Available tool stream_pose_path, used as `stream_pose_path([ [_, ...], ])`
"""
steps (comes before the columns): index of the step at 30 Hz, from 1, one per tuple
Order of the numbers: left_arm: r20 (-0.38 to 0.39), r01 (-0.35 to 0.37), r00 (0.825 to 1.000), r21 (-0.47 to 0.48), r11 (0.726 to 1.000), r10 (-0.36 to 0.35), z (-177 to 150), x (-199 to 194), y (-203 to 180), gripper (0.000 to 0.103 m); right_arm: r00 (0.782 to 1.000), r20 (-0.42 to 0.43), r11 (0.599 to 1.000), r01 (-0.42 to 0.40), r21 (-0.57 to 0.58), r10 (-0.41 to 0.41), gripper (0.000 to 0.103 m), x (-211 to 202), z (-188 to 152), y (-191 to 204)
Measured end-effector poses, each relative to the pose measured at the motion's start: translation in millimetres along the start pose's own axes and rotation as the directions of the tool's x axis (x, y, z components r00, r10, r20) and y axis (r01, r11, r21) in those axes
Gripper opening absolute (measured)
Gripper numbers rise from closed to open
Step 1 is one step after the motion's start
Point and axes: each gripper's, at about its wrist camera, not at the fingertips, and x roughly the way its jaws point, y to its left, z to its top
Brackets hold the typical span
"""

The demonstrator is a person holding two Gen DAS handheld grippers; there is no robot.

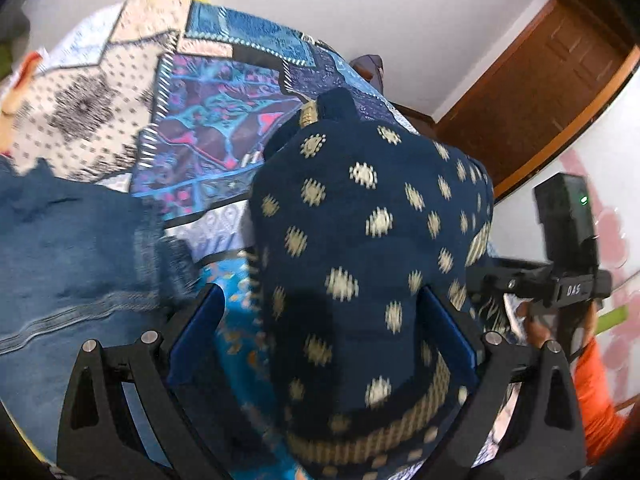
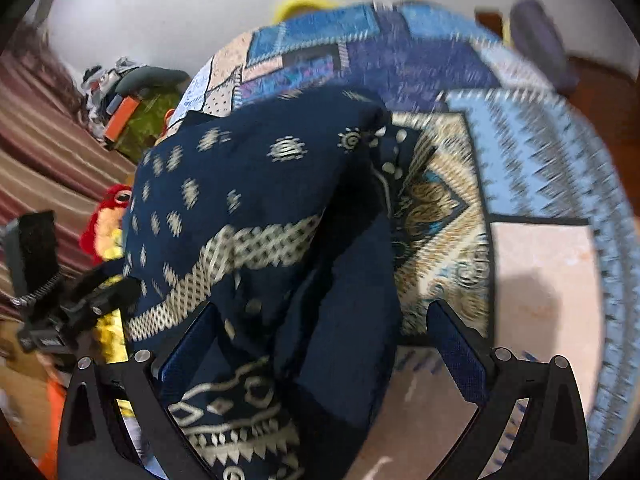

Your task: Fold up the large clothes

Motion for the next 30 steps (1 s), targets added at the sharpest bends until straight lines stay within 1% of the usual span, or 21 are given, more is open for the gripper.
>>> stream_pose_path([
  [2,-0.015,0.019,1.000,-0.004,1.000,-0.019,6,11,2,0.099,0.999,-0.024,0.999,-0.039,0.008,0.039,0.103,11,7,-4],
  [3,-0.026,0.029,0.999,-0.006,1.000,-0.030,8,17,3,0.099,0.999,-0.025,0.999,-0.043,0.005,0.043,0.103,14,10,-4],
  [7,-0.054,0.105,0.993,-0.054,0.993,-0.108,15,34,10,0.099,0.997,-0.025,0.997,-0.079,-0.009,0.078,0.103,25,21,-4],
  [8,-0.052,0.117,0.991,-0.064,0.991,-0.120,16,36,11,0.097,0.995,-0.022,0.996,-0.093,0.000,0.092,0.103,28,24,-5],
  [9,-0.049,0.120,0.991,-0.063,0.991,-0.124,16,35,11,0.093,0.994,-0.015,0.994,-0.107,0.009,0.107,0.103,30,27,-5],
  [10,-0.044,0.119,0.992,-0.058,0.991,-0.121,16,34,11,0.091,0.992,-0.013,0.992,-0.123,0.016,0.123,0.096,32,29,-4],
  [11,-0.040,0.120,0.992,-0.056,0.991,-0.122,15,32,11,0.084,0.989,-0.013,0.989,-0.145,0.023,0.145,0.093,34,31,-4],
  [12,-0.036,0.121,0.992,-0.051,0.991,-0.123,14,30,11,0.077,0.990,-0.009,0.989,-0.144,0.031,0.144,0.089,35,32,-3],
  [13,-0.030,0.121,0.992,-0.045,0.992,-0.122,13,27,10,0.073,0.990,-0.003,0.990,-0.140,0.031,0.140,0.081,35,32,-2],
  [14,-0.026,0.119,0.992,-0.039,0.992,-0.120,12,22,9,0.066,0.990,0.002,0.990,-0.140,0.025,0.140,0.076,33,31,0],
  [15,-0.019,0.118,0.993,-0.028,0.993,-0.119,11,17,7,0.061,0.990,0.009,0.990,-0.139,0.015,0.139,0.066,30,31,3],
  [16,-0.011,0.118,0.993,-0.011,0.993,-0.118,10,10,3,0.058,0.990,0.016,0.990,-0.140,0.004,0.140,0.056,25,29,5],
  [17,-0.003,0.116,0.993,0.007,0.993,-0.116,9,3,-2,0.054,0.989,0.022,0.990,-0.143,-0.006,0.143,0.050,20,28,8],
  [18,0.003,0.118,0.993,0.018,0.993,-0.118,9,-3,-5,0.049,0.989,0.027,0.989,-0.148,-0.018,0.148,0.042,14,27,14],
  [19,0.011,0.118,0.993,0.034,0.992,-0.118,7,-12,-10,0.048,0.989,0.031,0.989,-0.143,-0.030,0.144,0.038,10,26,18],
  [21,0.030,0.098,0.995,0.068,0.993,-0.100,5,-27,-18,0.044,0.992,0.043,0.991,-0.113,-0.075,0.116,0.035,-1,23,32],
  [23,0.060,0.084,0.994,0.092,0.992,-0.090,3,-48,-23,0.043,0.993,0.062,0.990,-0.091,-0.105,0.098,0.034,-13,20,46],
  [27,0.130,0.083,0.987,0.100,0.991,-0.096,1,-97,-23,0.043,0.988,0.109,0.984,-0.096,-0.152,0.114,0.033,-42,14,82],
  [29,0.175,0.072,0.980,0.102,0.992,-0.089,1,-127,-20,0.043,0.984,0.132,0.979,-0.095,-0.180,0.120,0.033,-55,13,103],
  [30,0.188,0.067,0.978,0.102,0.992,-0.086,1,-135,-18,0.043,0.982,0.142,0.976,-0.094,-0.198,0.123,0.033,-60,14,117],
])
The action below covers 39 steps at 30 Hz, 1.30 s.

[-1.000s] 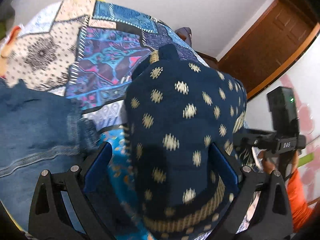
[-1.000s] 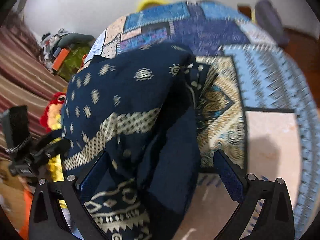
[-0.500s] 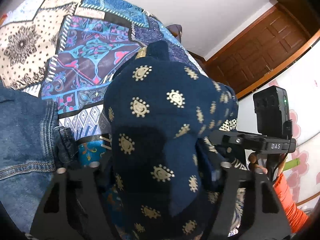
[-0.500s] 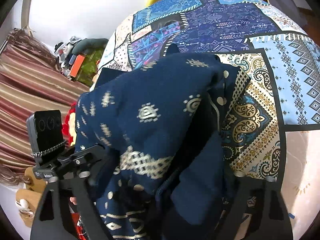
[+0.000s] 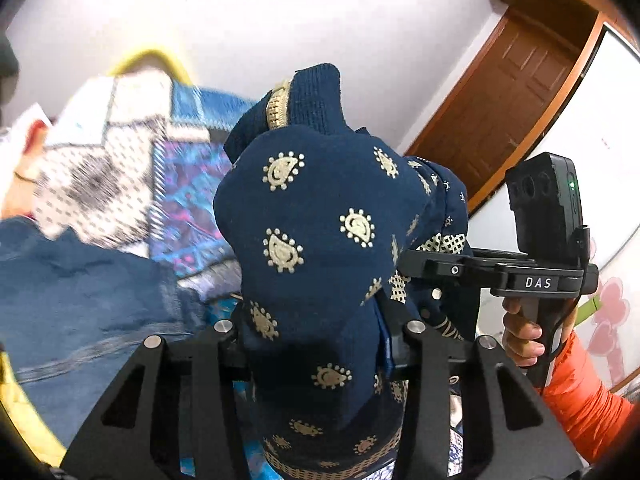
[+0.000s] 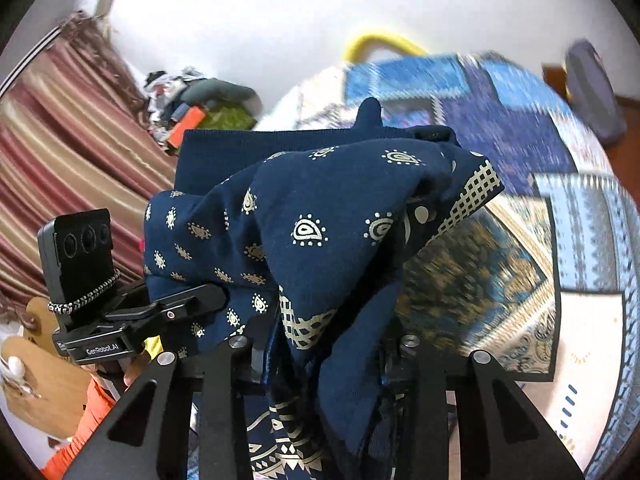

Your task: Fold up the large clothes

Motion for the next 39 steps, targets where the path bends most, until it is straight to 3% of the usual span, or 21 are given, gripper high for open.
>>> stream_pose_path([
  [7,0.081,-0.086,0.993,-0.014,0.996,0.086,4,-75,37,0.043,0.998,0.032,0.996,-0.043,-0.084,0.046,0.033,12,21,85],
  [15,0.038,-0.177,0.983,-0.098,0.979,0.182,-19,-93,113,0.043,0.993,-0.063,0.991,-0.108,-0.076,0.103,0.033,95,22,140],
  [22,-0.055,-0.215,0.977,-0.208,0.954,0.208,-48,-63,187,0.043,0.969,-0.224,0.994,-0.108,-0.023,0.101,0.033,203,14,135],
  [28,-0.090,-0.224,0.974,-0.261,0.939,0.207,-56,-30,232,0.048,0.959,-0.281,0.999,-0.033,-0.022,0.026,0.037,269,12,111],
  [31,-0.086,-0.220,0.975,-0.277,0.935,0.204,-53,-24,242,0.056,0.958,-0.285,1.000,-0.002,0.023,0.008,0.050,278,15,97],
  [34,-0.101,-0.229,0.973,-0.275,0.934,0.209,-52,-27,236,0.058,0.953,-0.303,0.998,0.007,0.060,0.012,0.053,274,23,86],
  [36,-0.107,-0.256,0.966,-0.248,0.934,0.237,-51,-31,227,0.058,0.954,-0.300,1.000,0.026,0.014,-0.021,0.054,263,25,89],
  [39,-0.083,-0.338,0.941,-0.182,0.923,0.328,-52,-46,210,0.058,0.965,-0.244,0.992,0.076,-0.098,-0.098,0.055,235,23,107],
])
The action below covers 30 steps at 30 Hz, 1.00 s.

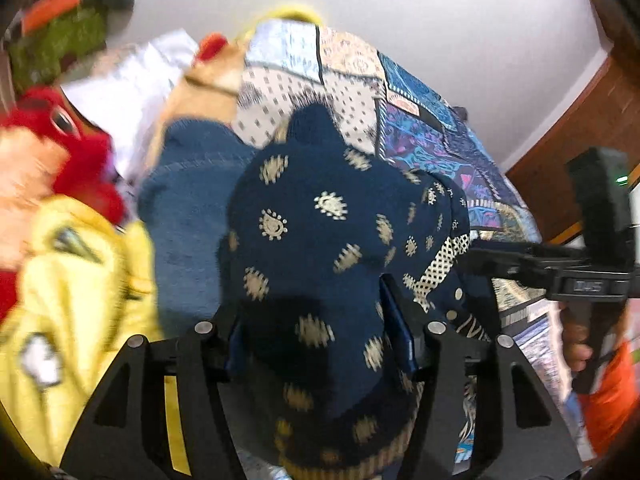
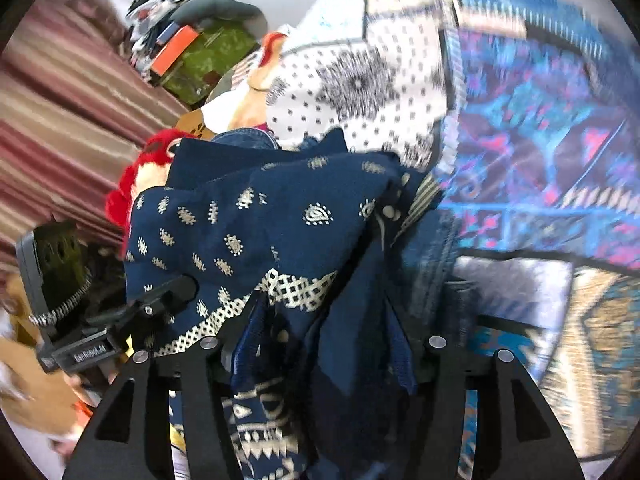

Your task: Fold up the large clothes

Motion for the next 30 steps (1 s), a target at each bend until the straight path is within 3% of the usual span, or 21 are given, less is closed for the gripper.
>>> stream_pose_path([
  [2,0.066,-0.066,0.996,0.045,0.997,0.063,-1,-19,-9,0.058,0.998,0.053,0.998,0.034,-0.052,-0.031,0.063,-21,-8,13],
  [3,0.095,-0.081,0.993,0.062,0.995,0.075,-3,-29,-14,0.058,0.996,0.083,0.997,0.040,-0.066,-0.035,0.074,-30,-12,18],
  [4,0.116,-0.079,0.991,0.074,0.994,0.070,-5,-38,-18,0.058,0.994,0.108,0.996,0.042,-0.076,-0.034,0.082,-38,-17,23],
  [5,0.123,-0.066,0.991,0.079,0.995,0.056,-8,-44,-22,0.060,0.990,0.139,0.995,0.045,-0.093,-0.031,0.083,-44,-21,29],
  [11,0.050,-0.041,0.998,0.107,0.993,0.036,-41,-35,-34,0.071,0.976,0.200,0.969,0.129,-0.211,-0.086,0.084,-44,-57,54],
  [15,0.022,-0.158,0.987,0.179,0.971,0.156,-70,-15,-39,0.079,0.983,0.079,0.967,0.175,-0.186,-0.163,0.084,-4,-73,35],
  [19,0.001,-0.109,0.994,0.133,0.985,0.110,-91,-11,-27,0.081,0.984,0.007,0.972,0.177,-0.156,-0.178,0.084,15,-89,-3],
  [21,0.004,-0.091,0.996,0.101,0.991,0.091,-95,-13,-22,0.081,0.990,0.011,0.981,0.139,-0.134,-0.138,0.084,9,-95,-20],
  [25,-0.003,-0.058,0.998,0.044,0.997,0.058,-103,-20,-16,0.080,0.980,0.037,0.970,0.197,-0.144,-0.193,0.086,-9,-107,-33],
  [29,0.011,-0.134,0.991,0.106,0.985,0.133,-112,-39,-33,0.080,0.952,0.069,0.938,0.306,-0.162,-0.299,0.086,-32,-120,-26],
  [30,0.017,-0.151,0.989,0.114,0.982,0.150,-113,-44,-37,0.080,0.953,0.081,0.938,0.301,-0.172,-0.291,0.086,-39,-122,-22],
])
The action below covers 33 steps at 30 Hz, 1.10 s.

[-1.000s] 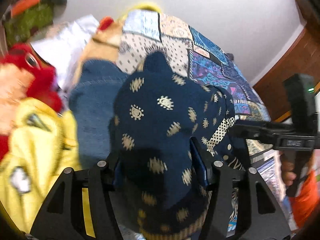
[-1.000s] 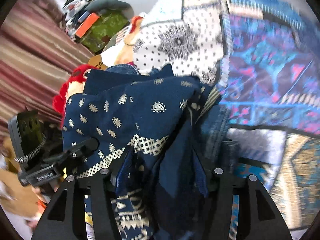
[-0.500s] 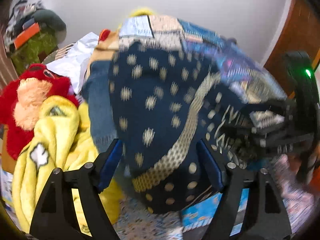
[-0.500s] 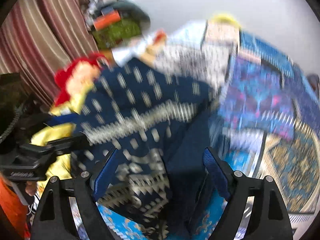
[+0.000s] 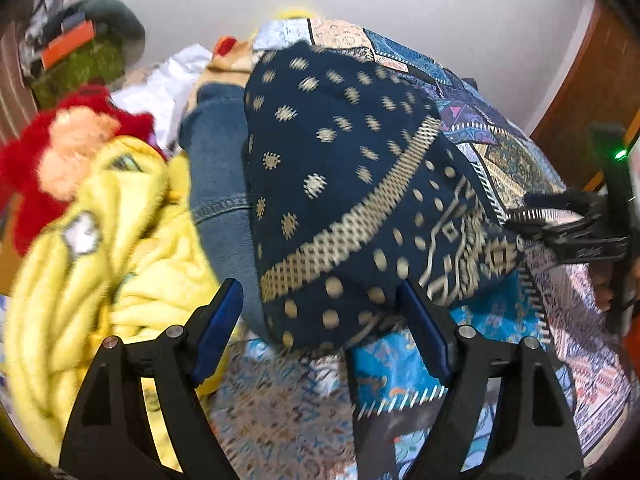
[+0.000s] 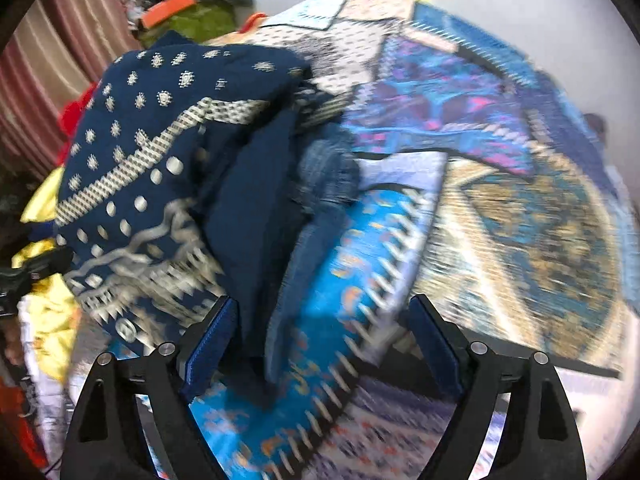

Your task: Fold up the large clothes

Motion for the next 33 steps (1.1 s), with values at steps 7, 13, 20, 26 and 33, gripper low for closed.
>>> stream_pose_path([
  [7,0.184,-0.044,0.982,-0.020,0.999,0.047,7,-94,-18,0.079,0.972,0.220,0.996,-0.093,0.014,0.088,0.086,-111,-4,26],
  [13,0.426,-0.006,0.904,-0.018,1.000,0.013,7,-207,-45,0.079,0.879,0.460,0.992,-0.127,-0.027,0.125,0.086,-224,-17,63],
  [20,0.646,-0.052,0.763,0.035,0.998,0.017,-24,-306,-94,0.079,0.733,0.670,0.993,-0.115,-0.040,0.112,0.086,-331,-57,97],
  [26,0.741,-0.116,0.670,0.047,0.992,0.043,-62,-346,-130,0.079,0.641,0.761,0.995,-0.091,-0.051,0.098,0.086,-379,-103,122],
  [33,0.763,-0.124,0.643,0.018,0.992,0.067,-87,-356,-145,0.080,0.607,0.792,0.997,-0.070,-0.034,0.069,0.086,-399,-144,141],
])
